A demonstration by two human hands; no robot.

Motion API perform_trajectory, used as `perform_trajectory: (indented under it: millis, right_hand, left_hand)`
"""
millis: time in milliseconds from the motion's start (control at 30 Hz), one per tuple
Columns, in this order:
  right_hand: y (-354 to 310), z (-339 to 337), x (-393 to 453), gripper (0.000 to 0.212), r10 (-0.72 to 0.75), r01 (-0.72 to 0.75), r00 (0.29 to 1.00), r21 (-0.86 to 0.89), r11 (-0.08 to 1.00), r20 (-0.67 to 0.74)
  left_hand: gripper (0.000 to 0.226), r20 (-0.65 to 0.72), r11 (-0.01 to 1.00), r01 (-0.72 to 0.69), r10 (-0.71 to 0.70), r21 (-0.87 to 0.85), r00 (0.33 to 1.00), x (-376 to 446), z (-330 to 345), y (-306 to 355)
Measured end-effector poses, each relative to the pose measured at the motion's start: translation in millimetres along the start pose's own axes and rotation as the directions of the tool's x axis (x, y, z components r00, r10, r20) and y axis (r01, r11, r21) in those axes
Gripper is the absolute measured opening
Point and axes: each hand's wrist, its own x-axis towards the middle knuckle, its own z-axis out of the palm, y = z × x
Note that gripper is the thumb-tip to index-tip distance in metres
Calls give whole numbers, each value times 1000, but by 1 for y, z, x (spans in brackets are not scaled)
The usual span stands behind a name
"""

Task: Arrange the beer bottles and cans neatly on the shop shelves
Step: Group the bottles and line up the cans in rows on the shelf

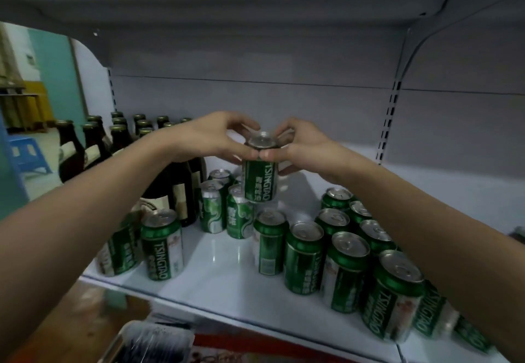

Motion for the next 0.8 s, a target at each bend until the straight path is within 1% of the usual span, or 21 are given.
perform_trajectory:
  millis: [67,133,233,333,400,467,500,533,567,600,667,767,800]
  right_hand:
    - [-3,20,-4,44,5,-4,1000,-27,1000,27]
    - [-4,38,-8,43,7,-6,999,-38,999,42]
    - [-6,59,-9,39,15,-13,998,-39,999,57]
    - [-3,77,-4,38,67,-63,995,-55,996,69]
    - [0,89,0,28,76,-67,993,-98,993,86]
    - [7,103,4,16,65,-46,990,-143,989,125]
    - [12,110,6,14,57,-34,988,-152,988,146]
    - [16,117,7,18,55,-28,984,-153,988,171]
    - [21,124,9,23,68,-39,979,-154,987,190]
    - [27,131,11,23,85,-56,976,-147,988,201]
    - [37,144,15,11,113,-93,973,-107,990,201]
    - [44,157,21,8,135,-118,978,-110,987,158]
    - [46,159,22,13,138,-120,978,-121,985,156]
  left_hand:
    - [54,47,986,11,-19,164,999,-17,-5,-7]
    - [55,50,965,33,-48,259,998,-28,-6,-16]
    - [56,28,957,45,-55,286,998,-39,-7,-28]
    - [57,17,951,78,-87,298,996,-46,-9,-42]
    - [60,20,941,104,-116,323,993,-47,-8,-51]
    - [65,37,907,130,-158,401,987,-47,-2,-60]
    - [66,45,882,142,-181,449,982,-46,2,-65]
    - [68,51,855,156,-208,495,977,-45,5,-71]
    - [70,54,825,173,-239,538,970,-44,9,-78]
    - [72,53,797,189,-266,573,963,-43,12,-84]
    - [75,51,756,210,-306,619,951,-39,16,-94]
    - [66,57,728,237,-354,644,933,-33,21,-101]
    - [63,66,718,241,-371,654,926,-32,21,-101]
